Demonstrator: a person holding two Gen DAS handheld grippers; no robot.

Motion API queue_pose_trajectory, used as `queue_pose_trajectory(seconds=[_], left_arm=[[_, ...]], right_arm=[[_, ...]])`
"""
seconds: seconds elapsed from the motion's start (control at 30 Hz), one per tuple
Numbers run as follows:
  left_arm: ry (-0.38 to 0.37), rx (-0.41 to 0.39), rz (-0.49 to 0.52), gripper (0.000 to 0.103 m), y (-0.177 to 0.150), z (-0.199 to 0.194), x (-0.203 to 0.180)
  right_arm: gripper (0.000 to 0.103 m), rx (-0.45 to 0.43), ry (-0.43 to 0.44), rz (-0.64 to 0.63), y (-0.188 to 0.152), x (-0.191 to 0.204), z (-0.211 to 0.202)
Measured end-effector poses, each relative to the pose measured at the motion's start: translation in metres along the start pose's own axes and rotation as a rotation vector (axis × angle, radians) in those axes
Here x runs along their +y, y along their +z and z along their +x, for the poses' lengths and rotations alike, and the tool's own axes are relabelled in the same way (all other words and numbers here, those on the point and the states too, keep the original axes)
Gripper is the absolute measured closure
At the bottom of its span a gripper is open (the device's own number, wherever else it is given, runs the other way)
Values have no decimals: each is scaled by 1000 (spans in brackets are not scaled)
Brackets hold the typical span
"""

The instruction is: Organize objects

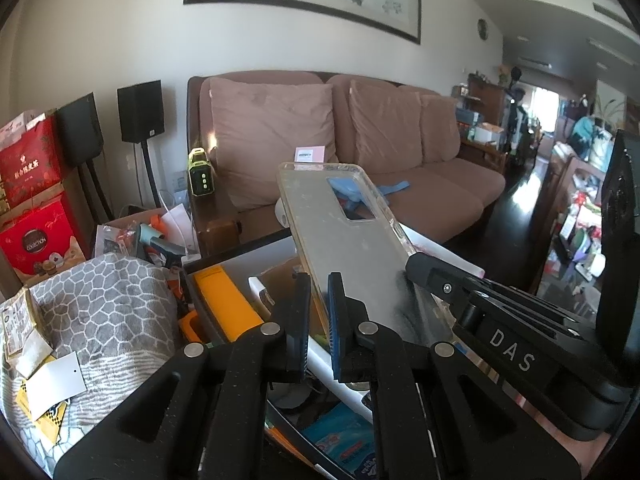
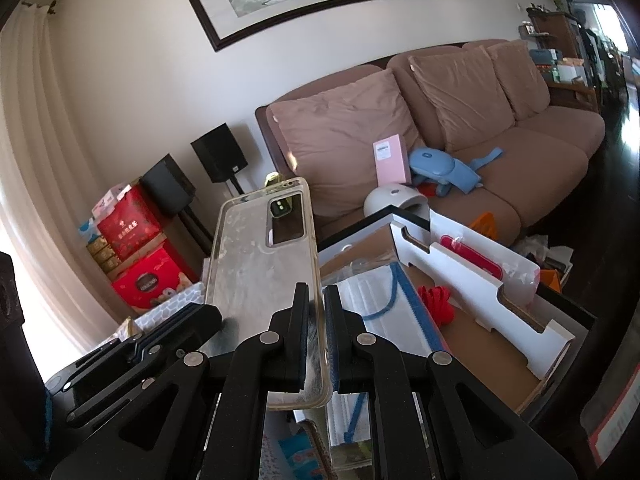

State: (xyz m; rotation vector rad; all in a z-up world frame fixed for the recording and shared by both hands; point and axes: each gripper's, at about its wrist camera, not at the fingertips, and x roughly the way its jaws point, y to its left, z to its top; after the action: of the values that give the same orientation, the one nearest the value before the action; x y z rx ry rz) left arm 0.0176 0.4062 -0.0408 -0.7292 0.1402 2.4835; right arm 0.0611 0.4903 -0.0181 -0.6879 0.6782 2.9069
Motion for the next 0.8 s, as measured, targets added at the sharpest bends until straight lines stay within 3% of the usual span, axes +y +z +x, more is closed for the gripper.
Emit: queue_pose_trajectory(seconds=[0.8], left_arm=[[-10, 21, 20, 95, -3, 9, -10]], right_arm=[[94, 26, -19, 12, 0, -13, 2]])
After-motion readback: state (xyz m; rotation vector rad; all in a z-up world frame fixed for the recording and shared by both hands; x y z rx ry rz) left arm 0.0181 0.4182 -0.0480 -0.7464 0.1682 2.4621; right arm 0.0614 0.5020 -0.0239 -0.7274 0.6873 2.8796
